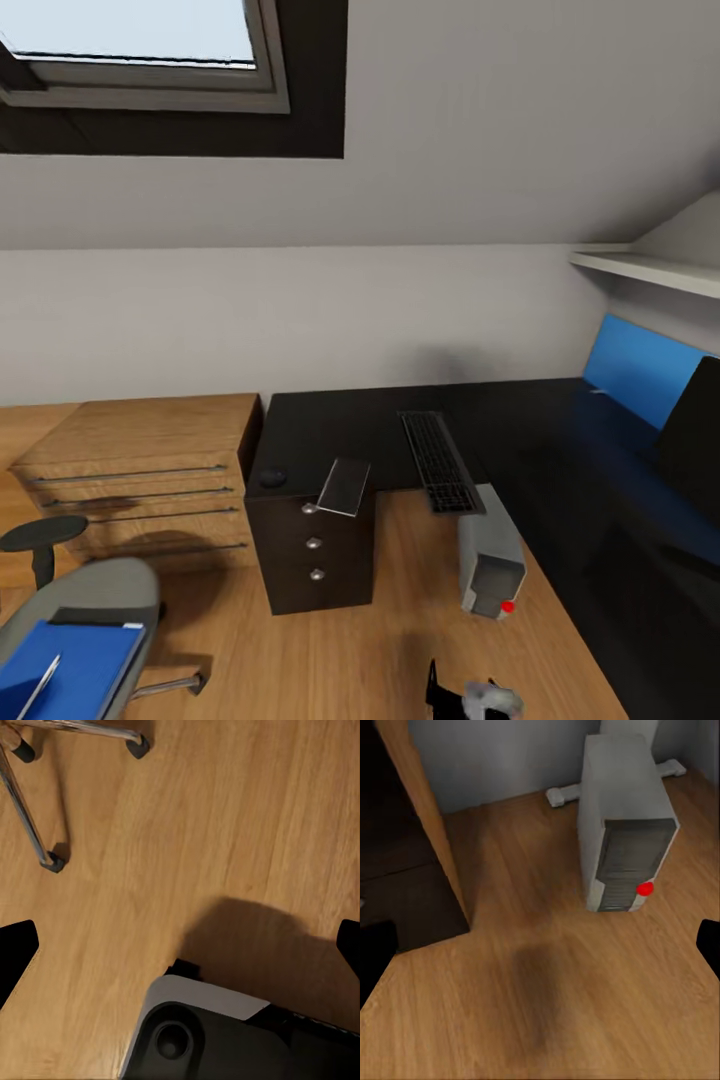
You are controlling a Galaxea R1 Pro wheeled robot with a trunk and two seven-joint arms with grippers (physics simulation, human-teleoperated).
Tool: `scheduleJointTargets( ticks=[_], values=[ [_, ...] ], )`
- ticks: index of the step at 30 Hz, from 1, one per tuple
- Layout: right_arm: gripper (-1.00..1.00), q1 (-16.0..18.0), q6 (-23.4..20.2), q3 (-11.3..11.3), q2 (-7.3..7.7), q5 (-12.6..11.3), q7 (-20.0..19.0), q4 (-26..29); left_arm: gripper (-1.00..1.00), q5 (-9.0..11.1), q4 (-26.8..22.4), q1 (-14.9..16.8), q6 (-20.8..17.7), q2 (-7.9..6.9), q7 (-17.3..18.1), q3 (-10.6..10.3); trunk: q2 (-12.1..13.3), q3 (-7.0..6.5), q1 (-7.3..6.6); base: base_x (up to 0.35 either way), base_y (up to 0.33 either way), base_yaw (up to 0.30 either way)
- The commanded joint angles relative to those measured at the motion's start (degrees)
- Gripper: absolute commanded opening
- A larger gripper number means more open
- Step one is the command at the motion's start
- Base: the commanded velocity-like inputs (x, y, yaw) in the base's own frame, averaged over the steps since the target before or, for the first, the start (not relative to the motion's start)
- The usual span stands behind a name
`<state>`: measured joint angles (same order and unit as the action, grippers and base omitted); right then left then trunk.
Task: In the bedroom, organize the workspace by keeping the computer under the desk, ensuring the monitor is on the desk, placing the keyboard on the desk next to the monitor, placing the mouse on the desk next to the keyboard, moving the folder from the swivel chair onto the desk next to the mouse, stacking the notebook on top of the folder with the pen on top of the notebook, and positioning the swivel chair next to the desk.
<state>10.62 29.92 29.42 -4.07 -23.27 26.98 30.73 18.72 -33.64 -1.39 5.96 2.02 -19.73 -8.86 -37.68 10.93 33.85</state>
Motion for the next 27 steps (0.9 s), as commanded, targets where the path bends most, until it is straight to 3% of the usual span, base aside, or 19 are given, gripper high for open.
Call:
scheduleJointTargets(
  ticks=[1,4,6,7,9,10,11,12,13,15,16,19,21,24,25,27],
  values=[
    [1.0,1.1,-0.9,-1.2,0.35,-2.6,0.2,1.3,1.0,1.4,-0.1,0.0,0.2,-0.18,-0.4,-0.4,-0.1,0.08,0.05,0.328,0.144,0.0],
    [1.0,3.4,-7.7,-6.5,1.77,-10.4,-4.0,6.6,1.0,3.2,-0.1,0.0,0.1,-0.72,-0.3,-0.4,-0.1,0.08,0.05,0.327,0.092,0.0],
    [1.0,3.8,-11.1,-8.6,2.38,-13.7,-6.8,8.9,1.0,3.5,-0.1,0.0,0.2,-0.89,-0.3,-0.4,-0.1,0.08,0.05,0.325,0.029,0.0],
    [1.0,4.0,-15.1,-10.9,3.13,-17.2,-9.8,11.0,1.0,3.7,-0.1,0.0,0.2,-1.01,-0.4,-0.4,-0.1,0.08,0.05,0.275,-0.024,0.0],
    [1.0,4.1,-19.7,-13.5,4.03,-20.8,-12.7,13.0,1.0,3.8,-0.2,0.0,0.3,-1.09,-0.4,-0.4,-0.1,0.08,0.05,0.207,-0.025,0.0],
    [1.0,4.2,-24.5,-16.1,5.07,-24.3,-15.6,14.9,1.0,3.8,-0.2,0.0,0.3,-1.14,-0.4,-0.4,-0.1,0.08,0.05,0.118,-0.014,0.0],
    [1.0,4.3,-26.9,-17.5,5.64,-26.0,-17.0,15.8,1.0,3.9,-0.3,0.0,0.4,-1.15,-0.4,-0.4,-0.1,0.08,0.05,0.094,-0.012,0.0],
    [1.0,4.3,-34.7,-21.8,7.59,-31.0,-21.6,18.3,1.0,3.9,-0.4,0.0,0.5,-1.19,-0.4,-0.4,-0.1,0.08,0.05,0.048,-0.006,0.0],
    [1.0,4.4,-39.2,-24.5,8.85,-33.7,-24.6,19.7,1.0,3.9,-0.6,0.0,0.5,-1.2,-0.3,-0.4,-0.1,0.08,0.05,0.031,-0.004,0.0],
    [1.0,4.4,-42.8,-27.1,9.95,-35.8,-27.3,20.7,1.0,3.9,-1.2,0.0,0.6,-1.18,-0.2,-0.4,-0.1,0.08,0.05,0.022,-0.003,0.0],
    [1.0,4.4,-49.7,-34.5,12.46,-39.9,-33.8,22.0,1.0,4.0,-6.2,0.0,0.3,-1.05,-0.1,-0.3,-0.1,0.08,0.05,0.005,-0.001,0.0],
    [1.0,4.4,-52.9,-37.8,13.36,-41.3,-35.7,22.3,1.0,4.0,-9.4,0.0,0.0,-0.97,0.0,-0.3,-0.1,0.08,0.05,0.003,0.0,0.0],
    [1.0,4.4,-54.2,-38.9,13.61,-41.7,-36.5,22.3,1.0,4.1,-12.8,0.0,-3.8,-1.0,-0.1,-0.3,-0.1,0.08,0.05,0.001,0.0,0.0],
    [1.0,4.4,-55.1,-39.6,13.78,-41.9,-37.0,22.2,1.0,4.6,-20.4,0.0,-13.2,-1.03,-0.3,0.1,-1.3,0.62,0.71,0.0,0.0,0.0],
    [1.0,4.4,-55.3,-39.8,13.8,-42.0,-37.1,22.2,1.0,5.3,-24.6,0.0,-19.2,-1.02,-0.4,1.0,-1.7,0.8,0.93,0.0,0.0,0.0],
    [1.0,4.4,-55.4,-39.9,13.81,-42.0,-37.2,22.3,1.0,7.0,-30.3,0.0,-27.2,-0.95,-0.6,2.4,-2.5,1.16,1.37,0.0,0.0,0.0]
  ],
)
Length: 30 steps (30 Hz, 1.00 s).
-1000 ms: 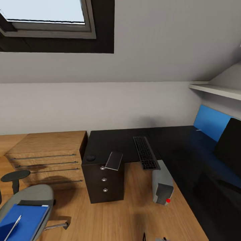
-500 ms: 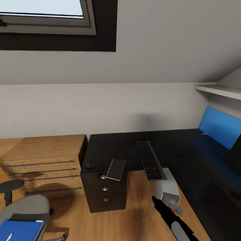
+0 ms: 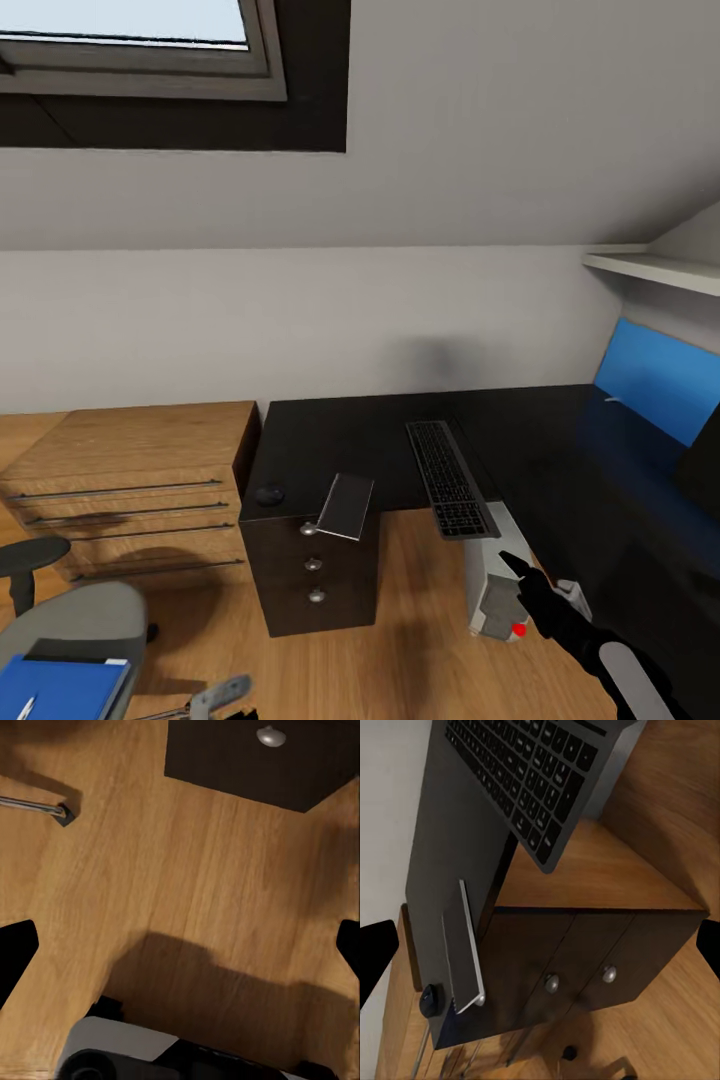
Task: In the bedroom, organize the workspace by keeping the computer under the desk, ensuring the monitor is on the desk, placing the keyboard on the desk next to the monitor, placing the mouse on the desk next to the keyboard, moving the folder from the swivel chair onto the desk next to the mouse, stacking the notebook on top of the folder with the pen on top of the notebook, and positioning the swivel chair next to the desk.
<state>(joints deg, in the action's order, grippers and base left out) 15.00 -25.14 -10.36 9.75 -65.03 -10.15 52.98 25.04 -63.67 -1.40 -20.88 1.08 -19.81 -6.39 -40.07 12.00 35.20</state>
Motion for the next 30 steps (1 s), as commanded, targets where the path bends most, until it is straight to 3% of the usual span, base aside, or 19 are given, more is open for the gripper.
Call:
scheduleJointTargets(
  ticks=[1,2,4,11,15,19,23,30],
  values=[
    [1.0,0.0,-0.4,-0.2,-0.01,-0.2,-0.1,0.0,1.0,1.2,-2.1,0.0,-2.5,0.0,-0.5,0.3,-0.5,0.27,0.24,0.0,0.0,0.0],
    [1.0,0.0,-0.4,-0.2,-0.01,-0.2,-0.2,0.0,1.0,2.2,-5.6,0.0,-5.7,0.05,-0.6,0.8,-0.9,0.45,0.46,0.0,0.0,0.0],
    [1.0,0.0,-0.5,-0.2,0.0,-0.1,-0.2,0.0,1.0,3.3,-9.9,0.0,-8.6,0.12,-0.7,1.3,-1.7,0.81,0.9,0.0,0.0,0.0],
    [1.0,0.0,-0.5,-0.1,0.05,-0.1,-0.7,0.0,1.0,6.3,-16.8,0.0,-11.0,1.31,-1.6,2.1,-4.5,2.06,2.44,0.0,0.0,0.0],
    [1.0,0.0,-0.5,-0.1,0.08,0.0,-0.9,0.0,1.0,7.0,-15.8,0.0,-10.6,2.03,-2.2,3.2,-6.1,2.78,3.32,0.0,0.0,0.0],
    [1.0,0.0,-0.5,0.1,0.03,0.4,-0.9,-0.1,1.0,7.0,-10.5,0.0,-6.0,1.95,-2.1,3.5,-7.7,3.5,4.2,0.0,0.0,0.0],
    [1.0,0.0,-0.5,0.2,-0.08,2.7,-1.0,0.1,1.0,6.8,-9.7,0.0,-4.8,2.12,-2.1,3.0,-9.3,4.22,5.08,0.0,0.0,0.0],
    [1.0,0.0,-0.4,0.3,-0.42,4.0,-1.2,0.2,1.0,6.9,-9.5,0.0,-4.3,1.96,-2.2,2.8,-12.1,5.47,6.61,0.0,0.0,0.0]
  ],
)
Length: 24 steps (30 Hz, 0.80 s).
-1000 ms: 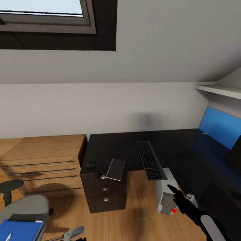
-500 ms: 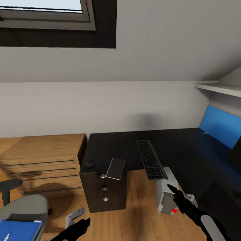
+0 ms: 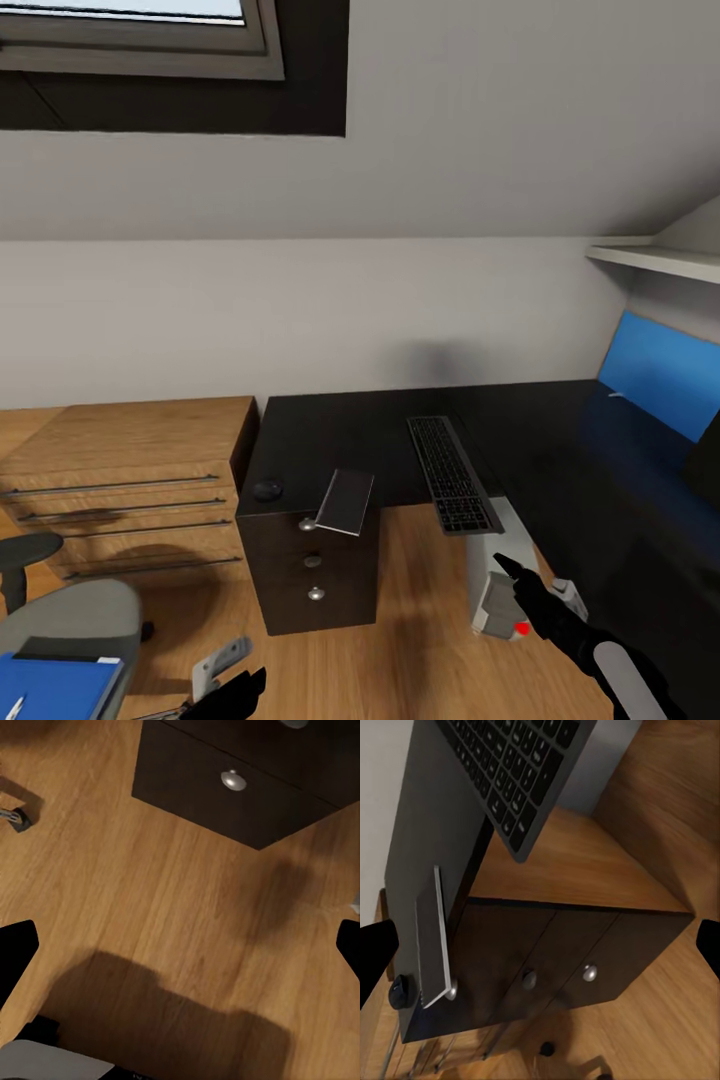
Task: In the bedroom, organize the workspace by keeping the computer under the desk, ensuring the monitor is on the desk, placing the keyboard on the desk next to the monitor, placing the mouse on the desk next to the keyboard, moving the folder from the swivel chair onto the desk next to the mouse, stacking the notebook on top of the folder with the pen on top of the notebook, and positioning the swivel chair next to the desk.
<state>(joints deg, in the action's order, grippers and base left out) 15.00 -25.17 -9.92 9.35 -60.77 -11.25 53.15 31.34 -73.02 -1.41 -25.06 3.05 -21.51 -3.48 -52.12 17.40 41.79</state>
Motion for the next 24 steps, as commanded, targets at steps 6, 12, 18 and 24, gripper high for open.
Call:
scheduleJointTargets(
  ticks=[6,12,18,24],
  values=[
    [1.0,0.0,1.2,0.0,-0.91,-0.2,0.2,0.0,1.0,0.6,-0.1,0.0,0.1,0.02,-0.5,0.1,-2.5,1.14,1.33,0.0,0.0,0.0],
    [1.0,0.1,1.2,0.1,-3.41,-0.6,0.4,0.1,1.0,0.4,-0.1,0.0,0.1,0.03,-0.5,0.2,-4.9,2.22,2.65,0.0,0.0,0.0],
    [1.0,0.1,0.9,-0.1,-6.71,-4.4,0.4,0.0,1.0,0.5,-0.5,0.0,0.1,0.03,-0.3,0.1,-7.3,3.3,3.97,0.0,0.0,0.0],
    [1.0,0.1,-2.2,-0.2,-5.24,-19.0,0.3,-0.1,1.0,0.5,-0.6,0.0,0.1,0.09,-0.1,-0.1,-9.7,4.38,5.29,0.0,0.0,0.0]
  ],
)
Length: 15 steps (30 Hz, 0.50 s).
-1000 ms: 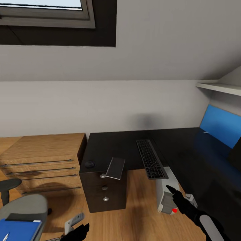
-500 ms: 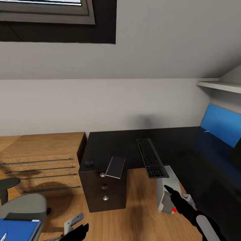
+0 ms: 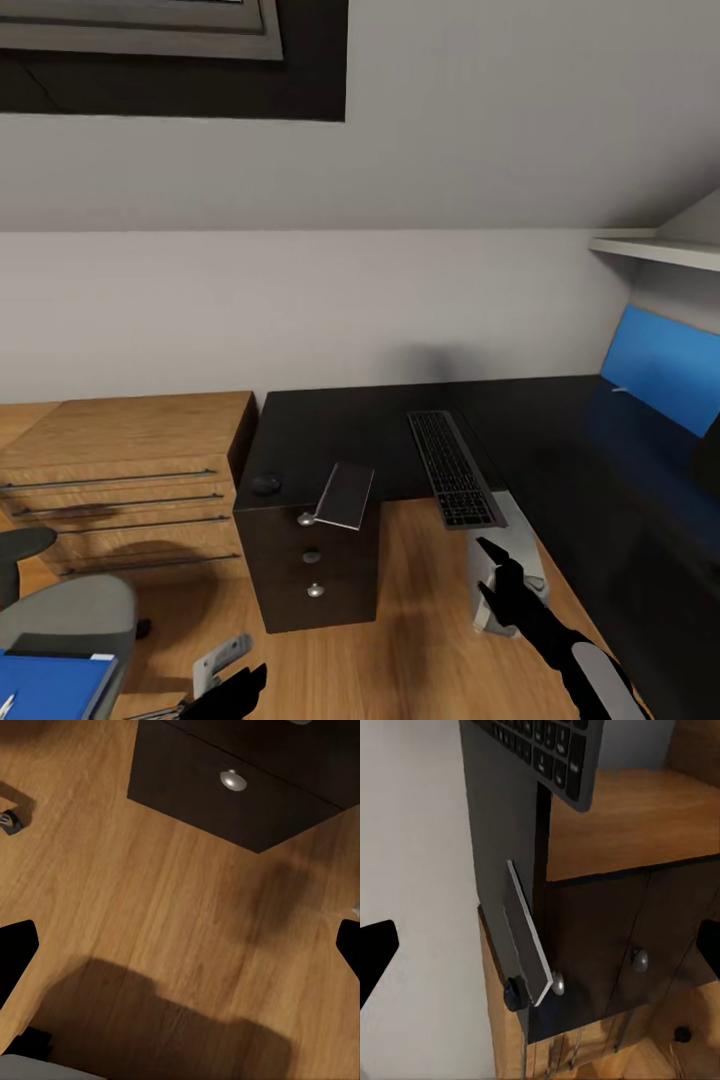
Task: In the bedroom, organize the workspace by keeping the computer under the desk, ensuring the monitor is on the desk, placing the keyboard on the desk next to the monitor, placing the mouse on the desk next to the keyboard, moving the folder from the swivel chair onto the desk next to the mouse, stacking the notebook on top of the folder with the pen on top of the notebook, and positioning the swivel chair next to the desk.
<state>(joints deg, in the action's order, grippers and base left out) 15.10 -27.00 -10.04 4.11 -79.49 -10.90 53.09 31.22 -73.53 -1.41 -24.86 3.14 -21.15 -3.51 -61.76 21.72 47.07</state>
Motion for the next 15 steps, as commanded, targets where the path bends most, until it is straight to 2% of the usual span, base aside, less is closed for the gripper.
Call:
scheduleJointTargets(
  ticks=[1,4,10,15],
  values=[
    [1.0,0.0,-0.6,-0.1,0.15,-1.3,-0.1,0.0,1.0,0.6,-0.1,0.0,-0.1,0.0,-0.5,-0.1,-0.5,0.24,0.23,0.0,0.0,0.0],
    [1.0,0.0,-0.7,-0.2,0.27,-2.4,-0.1,0.1,1.0,0.7,-0.4,0.0,-0.1,0.02,-0.4,-0.1,-1.7,0.78,0.89,0.0,0.0,0.0],
    [1.0,0.0,-0.1,-0.3,0.28,-2.7,-0.2,0.1,1.0,0.7,-2.3,0.0,-0.1,0.07,-0.3,-0.1,-4.1,1.85,2.21,0.0,0.0,0.0],
    [1.0,0.0,4.5,-0.2,0.16,-2.9,-0.2,0.2,1.0,0.7,-5.6,0.0,-0.2,0.1,-0.3,-0.1,-6.1,2.75,3.31,0.0,0.0,0.0]
  ],
)
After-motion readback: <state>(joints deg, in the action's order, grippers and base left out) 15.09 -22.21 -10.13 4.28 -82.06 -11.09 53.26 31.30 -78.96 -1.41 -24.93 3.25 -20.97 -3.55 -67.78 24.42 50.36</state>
